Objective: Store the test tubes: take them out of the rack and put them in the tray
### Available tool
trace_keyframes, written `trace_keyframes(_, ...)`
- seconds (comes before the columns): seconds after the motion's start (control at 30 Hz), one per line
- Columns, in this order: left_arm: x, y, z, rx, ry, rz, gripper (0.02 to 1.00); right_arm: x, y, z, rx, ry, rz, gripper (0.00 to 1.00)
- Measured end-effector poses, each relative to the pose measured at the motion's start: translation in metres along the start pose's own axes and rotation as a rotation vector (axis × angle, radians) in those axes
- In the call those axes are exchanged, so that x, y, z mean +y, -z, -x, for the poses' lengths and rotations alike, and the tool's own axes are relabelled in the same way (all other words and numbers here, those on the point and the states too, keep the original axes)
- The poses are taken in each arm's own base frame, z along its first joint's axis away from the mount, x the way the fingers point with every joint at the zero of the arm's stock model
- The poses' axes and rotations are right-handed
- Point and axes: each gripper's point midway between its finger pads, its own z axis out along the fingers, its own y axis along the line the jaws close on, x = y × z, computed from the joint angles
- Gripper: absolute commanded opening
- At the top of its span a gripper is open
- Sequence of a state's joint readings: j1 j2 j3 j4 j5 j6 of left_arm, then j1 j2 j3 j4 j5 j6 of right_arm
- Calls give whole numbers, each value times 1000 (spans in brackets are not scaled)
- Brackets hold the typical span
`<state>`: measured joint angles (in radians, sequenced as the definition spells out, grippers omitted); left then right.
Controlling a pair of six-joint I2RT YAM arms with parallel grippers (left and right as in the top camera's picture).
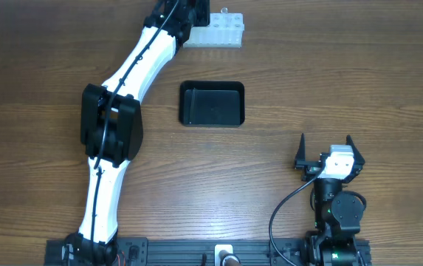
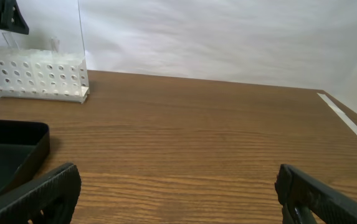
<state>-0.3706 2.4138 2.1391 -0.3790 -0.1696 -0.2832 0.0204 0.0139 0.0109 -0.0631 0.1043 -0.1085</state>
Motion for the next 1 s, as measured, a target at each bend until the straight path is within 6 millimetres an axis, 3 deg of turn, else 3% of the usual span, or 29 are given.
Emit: trace_keyframes(1.0,0,-7,-3,-7,1,-2,584,0,0,0,0,1,0,993)
